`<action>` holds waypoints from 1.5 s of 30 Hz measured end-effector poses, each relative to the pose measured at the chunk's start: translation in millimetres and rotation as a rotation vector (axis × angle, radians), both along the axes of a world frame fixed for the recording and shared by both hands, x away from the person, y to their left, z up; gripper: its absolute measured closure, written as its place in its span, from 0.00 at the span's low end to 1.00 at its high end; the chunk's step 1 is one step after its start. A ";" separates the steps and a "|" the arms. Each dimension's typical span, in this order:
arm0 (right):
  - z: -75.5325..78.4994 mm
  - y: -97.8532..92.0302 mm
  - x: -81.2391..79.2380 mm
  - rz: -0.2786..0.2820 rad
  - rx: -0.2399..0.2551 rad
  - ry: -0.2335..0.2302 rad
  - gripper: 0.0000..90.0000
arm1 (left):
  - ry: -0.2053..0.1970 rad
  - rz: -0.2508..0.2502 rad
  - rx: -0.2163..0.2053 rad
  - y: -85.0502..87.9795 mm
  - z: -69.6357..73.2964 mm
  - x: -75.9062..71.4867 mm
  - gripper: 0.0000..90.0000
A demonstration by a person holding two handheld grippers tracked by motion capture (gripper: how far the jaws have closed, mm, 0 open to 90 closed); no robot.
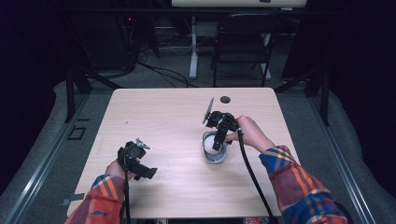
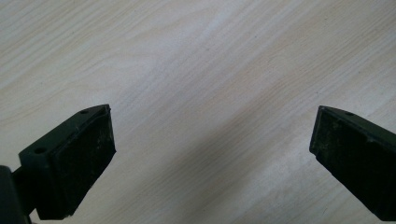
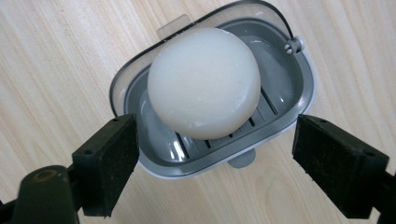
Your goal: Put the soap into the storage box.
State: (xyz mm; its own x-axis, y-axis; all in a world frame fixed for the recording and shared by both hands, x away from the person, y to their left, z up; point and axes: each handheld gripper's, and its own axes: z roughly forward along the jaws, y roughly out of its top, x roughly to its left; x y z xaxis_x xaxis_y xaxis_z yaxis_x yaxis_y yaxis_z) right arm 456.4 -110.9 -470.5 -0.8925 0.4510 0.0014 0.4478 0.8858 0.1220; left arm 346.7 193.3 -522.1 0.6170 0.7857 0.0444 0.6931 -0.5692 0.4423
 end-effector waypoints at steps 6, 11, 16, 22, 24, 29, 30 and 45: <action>8.8 -6.0 -8.3 0.006 0.013 -0.029 0.09 | 0.001 0.001 -0.001 0.1 0.0 -0.1 0.00; 15.8 -14.7 -15.4 0.000 0.032 -0.062 0.04 | 0.001 0.001 -0.001 0.1 0.0 0.0 0.00; 26.5 -28.0 -25.1 -0.010 0.063 -0.099 0.01 | 0.001 0.000 -0.001 0.0 0.0 -0.1 0.00; 34.0 -45.7 -36.3 -0.029 0.077 -0.127 0.00 | -0.001 0.001 0.000 -0.1 0.3 -0.4 0.00; 34.6 -54.1 -40.1 -0.040 0.081 -0.141 0.00 | -0.001 0.001 0.000 -0.1 0.3 -0.4 0.00; 30.0 -74.2 -48.1 -0.067 0.065 -0.150 0.00 | -0.001 0.001 0.001 -0.2 0.3 -0.5 0.00; 28.5 -78.9 -49.7 -0.071 0.065 -0.155 0.00 | -0.001 0.002 0.001 -0.2 0.3 -0.5 0.00; -0.5 -136.2 -75.9 -0.164 -0.007 -0.131 0.00 | -0.001 0.003 0.004 -0.8 -0.1 -0.4 0.00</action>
